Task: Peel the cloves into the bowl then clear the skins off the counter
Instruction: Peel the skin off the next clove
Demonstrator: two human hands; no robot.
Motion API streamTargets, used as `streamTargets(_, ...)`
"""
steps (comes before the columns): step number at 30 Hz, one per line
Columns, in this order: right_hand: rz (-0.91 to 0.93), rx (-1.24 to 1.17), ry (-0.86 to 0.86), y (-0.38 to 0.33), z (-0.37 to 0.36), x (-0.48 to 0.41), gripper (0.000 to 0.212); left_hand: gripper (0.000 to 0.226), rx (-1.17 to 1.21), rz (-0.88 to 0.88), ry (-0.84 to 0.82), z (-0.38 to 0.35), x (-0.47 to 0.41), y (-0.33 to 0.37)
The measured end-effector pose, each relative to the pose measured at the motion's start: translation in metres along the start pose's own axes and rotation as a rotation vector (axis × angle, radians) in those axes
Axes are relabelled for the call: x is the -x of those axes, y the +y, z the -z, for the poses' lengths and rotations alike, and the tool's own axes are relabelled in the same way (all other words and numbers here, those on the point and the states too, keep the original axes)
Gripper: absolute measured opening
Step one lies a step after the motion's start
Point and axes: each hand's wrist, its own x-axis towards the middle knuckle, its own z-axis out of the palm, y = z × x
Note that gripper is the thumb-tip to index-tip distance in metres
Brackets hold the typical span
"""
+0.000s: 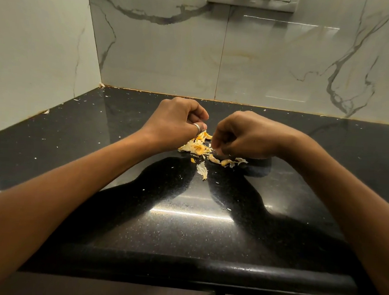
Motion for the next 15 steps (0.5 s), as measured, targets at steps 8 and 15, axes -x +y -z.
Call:
streamTargets(8,-0.068,-0.686,0.281,0.003,0.006,0.002,0.014,0.018,0.354,0.154,-0.207,0.004,0.005,0.015)
streamTargets(15,-0.056,-0.993,0.251,0.002,0.005,0.0,0.02,0.017,0.471,0.15,-0.168,0.003,0.006,0.015)
